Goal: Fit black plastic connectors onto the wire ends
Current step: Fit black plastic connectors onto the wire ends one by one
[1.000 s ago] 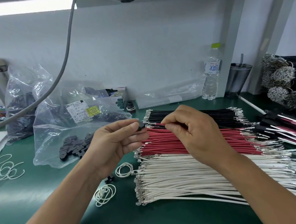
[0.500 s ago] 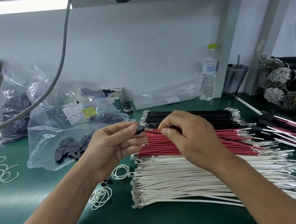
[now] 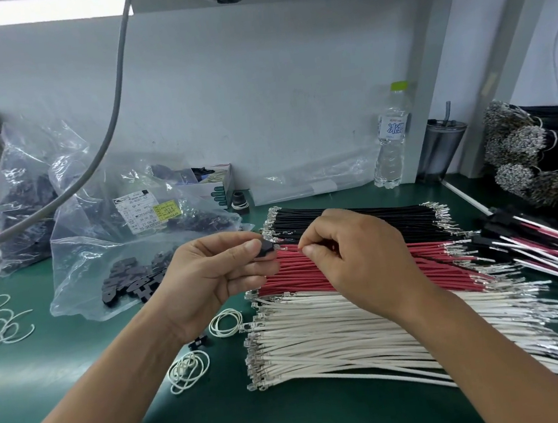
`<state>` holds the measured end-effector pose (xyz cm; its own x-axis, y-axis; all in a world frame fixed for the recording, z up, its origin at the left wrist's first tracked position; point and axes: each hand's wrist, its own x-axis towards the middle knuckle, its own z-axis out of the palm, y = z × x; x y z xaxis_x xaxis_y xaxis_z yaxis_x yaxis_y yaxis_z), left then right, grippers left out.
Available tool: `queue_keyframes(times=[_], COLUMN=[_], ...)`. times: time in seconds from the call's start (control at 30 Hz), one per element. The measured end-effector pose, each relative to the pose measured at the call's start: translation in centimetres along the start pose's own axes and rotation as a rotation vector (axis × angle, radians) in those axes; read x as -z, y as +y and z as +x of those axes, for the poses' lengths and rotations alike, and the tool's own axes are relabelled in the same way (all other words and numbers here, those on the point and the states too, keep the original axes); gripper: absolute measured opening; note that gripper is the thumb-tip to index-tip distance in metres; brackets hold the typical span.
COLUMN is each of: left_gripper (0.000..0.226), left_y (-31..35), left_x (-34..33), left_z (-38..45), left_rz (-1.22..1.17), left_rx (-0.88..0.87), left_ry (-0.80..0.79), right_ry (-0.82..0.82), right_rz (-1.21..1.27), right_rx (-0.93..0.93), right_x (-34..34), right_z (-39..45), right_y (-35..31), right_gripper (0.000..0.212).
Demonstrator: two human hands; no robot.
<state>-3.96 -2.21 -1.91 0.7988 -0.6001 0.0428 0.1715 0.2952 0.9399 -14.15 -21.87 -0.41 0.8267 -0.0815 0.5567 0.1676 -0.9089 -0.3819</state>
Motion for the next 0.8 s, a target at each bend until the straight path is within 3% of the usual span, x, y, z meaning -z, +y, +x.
queue_keyframes(times=[0.17, 0.4, 0.6, 0.8], left_gripper=[0.036, 0.038, 0.039, 0.035], left_y=[-0.2, -0.4, -0.4, -0.7], left_x=[-0.5, -0.9, -1.3, -1.7], left_z=[-0.2, -0.1, -0.3, -0.7], left_rz=[0.147, 0.057, 0.148, 0.259], left_rx=[0.017, 0.020, -0.011, -0.073], left_ry=[0.029, 0.085, 0.097, 0.108], right_ry=[0.018, -0.069, -0.118, -0.079], right_rz=[-0.267, 0.144, 0.133, -0.059], right_rx=[0.171, -0.072, -0.083, 0.012], right_x=[0.6, -0.6, -0.9, -0.9], right_z=[-0.2, 0.1, 0.0, 0.0], right_y=[-1.2, -0.4, -0.1, -0.1], right_gripper=[0.016, 0.011, 0.012, 0.013])
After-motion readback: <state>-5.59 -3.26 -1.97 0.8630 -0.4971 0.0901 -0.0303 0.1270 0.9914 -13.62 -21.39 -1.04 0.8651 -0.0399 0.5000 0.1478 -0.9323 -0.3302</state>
